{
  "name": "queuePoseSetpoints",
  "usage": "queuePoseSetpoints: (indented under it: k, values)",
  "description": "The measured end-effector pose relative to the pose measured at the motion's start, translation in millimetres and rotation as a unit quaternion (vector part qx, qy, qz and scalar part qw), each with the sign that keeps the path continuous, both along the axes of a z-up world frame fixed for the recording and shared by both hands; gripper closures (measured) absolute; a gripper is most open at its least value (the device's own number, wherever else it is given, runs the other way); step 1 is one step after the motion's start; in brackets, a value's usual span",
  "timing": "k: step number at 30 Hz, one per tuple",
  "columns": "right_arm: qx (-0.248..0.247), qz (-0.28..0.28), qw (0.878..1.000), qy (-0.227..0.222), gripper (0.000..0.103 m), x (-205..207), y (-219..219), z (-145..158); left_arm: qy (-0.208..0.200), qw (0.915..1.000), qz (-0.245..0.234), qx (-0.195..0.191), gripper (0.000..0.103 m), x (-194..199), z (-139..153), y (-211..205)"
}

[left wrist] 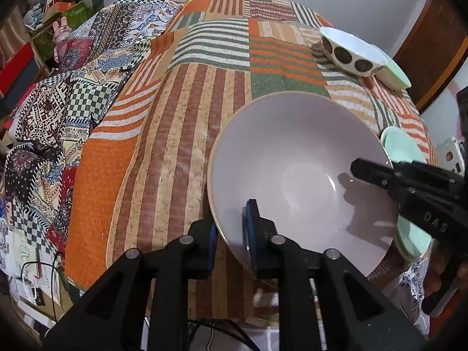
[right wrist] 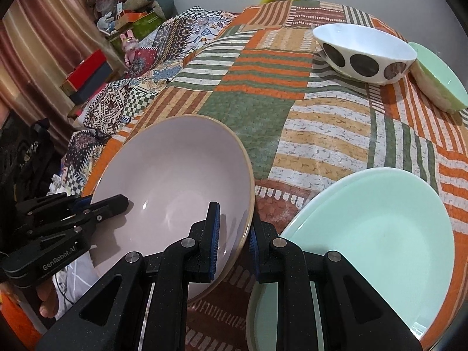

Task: Organize plates and bowls
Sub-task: 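Lower the pink bowl onto the mint green plate and open both tools, then move both tools to the white black-dotted bowl and grip its rim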

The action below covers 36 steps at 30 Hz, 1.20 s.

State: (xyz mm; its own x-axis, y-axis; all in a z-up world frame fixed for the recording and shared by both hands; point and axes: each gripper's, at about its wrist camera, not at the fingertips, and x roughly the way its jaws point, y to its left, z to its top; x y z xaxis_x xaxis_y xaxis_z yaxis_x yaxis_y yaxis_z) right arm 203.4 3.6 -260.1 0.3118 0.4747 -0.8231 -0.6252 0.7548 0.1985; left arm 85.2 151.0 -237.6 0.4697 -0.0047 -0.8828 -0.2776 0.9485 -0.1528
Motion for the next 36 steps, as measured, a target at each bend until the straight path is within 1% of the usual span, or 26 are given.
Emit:
queuePoseSetpoints:
  k: [3,5,7,9,10,12,14,17,21,24,27,29,33,36]
  values:
    - [0.007,-0.001,1.0,-0.007,0.079,-1,-4,7,0.003,1.0,-0.003,0.002,0.077,-2,3,-2]
    - [0.01,-0.002,1.0,-0.011,0.075,-1,-7,10,0.0,0.9999,-0.004,0.011,0.075,-4,8,-4]
    - [0.013,-0.005,1.0,-0.014,0.073,-1,-12,15,-0.006,0.9998,-0.002,0.021,0.07,-7,15,-4]
    - [0.018,-0.007,1.0,-0.017,0.07,-1,-17,19,-0.016,0.9996,0.001,0.025,0.064,-11,24,-4]
    - [0.022,-0.01,1.0,-0.02,0.068,-2,-21,22,-0.024,0.9993,0.003,0.029,0.063,-13,31,-4]
    - [0.027,-0.015,0.999,-0.025,0.064,-2,-26,27,-0.037,0.9986,0.003,0.037,0.055,-15,41,-4]
    - [0.034,-0.025,0.999,-0.034,0.06,-2,-35,34,-0.05,0.9975,0.003,0.05,0.052,-16,52,-8]
    - [0.043,-0.038,0.997,-0.043,0.059,1,-48,43,-0.066,0.996,-0.005,0.061,0.05,-13,69,-15]
    - [0.054,-0.055,0.995,-0.061,0.059,4,-66,58,-0.091,0.9945,-0.014,0.05,0.045,-4,90,-24]
    - [0.061,-0.066,0.993,-0.077,0.056,8,-78,69,-0.11,0.9928,-0.018,0.042,0.042,6,106,-29]
    - [0.071,-0.083,0.99,-0.093,0.051,14,-92,79,-0.126,0.9909,-0.019,0.043,0.039,20,121,-33]
    - [0.079,-0.095,0.987,-0.103,0.047,20,-101,85,-0.134,0.99,-0.021,0.037,0.037,33,130,-36]
    - [0.091,-0.117,0.983,-0.111,0.046,38,-116,92,-0.146,0.9887,-0.021,0.03,0.033,56,138,-39]
    - [0.099,-0.133,0.98,-0.11,0.046,57,-123,93,-0.146,0.9887,-0.02,0.026,0.033,73,138,-39]
